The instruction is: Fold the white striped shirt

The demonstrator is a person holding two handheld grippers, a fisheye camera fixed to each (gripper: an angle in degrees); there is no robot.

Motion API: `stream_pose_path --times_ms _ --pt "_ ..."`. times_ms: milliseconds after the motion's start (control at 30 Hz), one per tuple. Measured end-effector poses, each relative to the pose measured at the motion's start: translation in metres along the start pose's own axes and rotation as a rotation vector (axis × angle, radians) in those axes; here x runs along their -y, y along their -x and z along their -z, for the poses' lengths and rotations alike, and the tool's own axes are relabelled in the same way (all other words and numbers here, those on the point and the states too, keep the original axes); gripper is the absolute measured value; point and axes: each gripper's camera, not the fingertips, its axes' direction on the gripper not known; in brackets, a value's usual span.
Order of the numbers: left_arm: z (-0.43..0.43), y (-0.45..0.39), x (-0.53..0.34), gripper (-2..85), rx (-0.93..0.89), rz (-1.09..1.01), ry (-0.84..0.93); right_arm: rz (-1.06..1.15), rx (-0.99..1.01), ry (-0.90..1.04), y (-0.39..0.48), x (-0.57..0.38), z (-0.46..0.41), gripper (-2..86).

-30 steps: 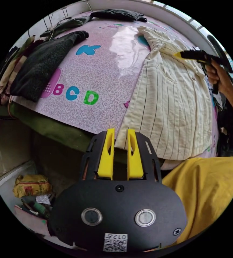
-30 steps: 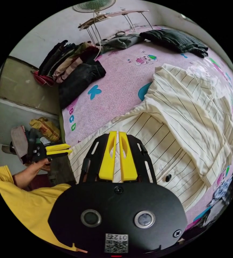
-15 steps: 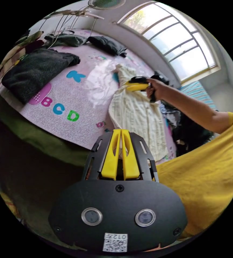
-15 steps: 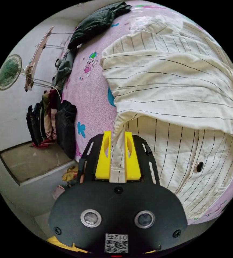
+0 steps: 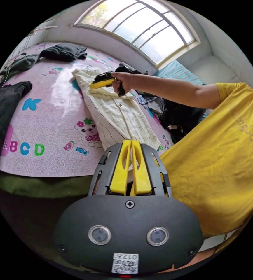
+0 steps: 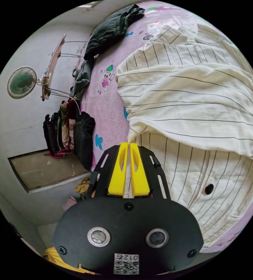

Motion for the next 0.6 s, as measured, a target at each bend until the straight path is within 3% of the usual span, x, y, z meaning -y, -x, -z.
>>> stream_pose_path --times_ms 300,467,533,600 --pt "-0.058 -0.017 0.047 0.0 0.141 -0.08 0.384 0.074 -0.255 0.052 -0.016 0.002 0.006 0.8" --pt "-0.09 -0.012 0.072 0.2 0.066 0.006 0.503 0.18 -0.336 0.143 -0.015 0.005 -0.004 1.3" --pt "-0.089 -0.01 0.08 0.3 0.015 0.048 0.489 0.193 -0.344 0.128 -0.014 0.002 0.003 1.4" --pt "-0.074 -0.011 0.09 0.4 -0.15 0.066 0.399 0.199 -0.359 0.113 -0.015 -0.002 0.013 1.5"
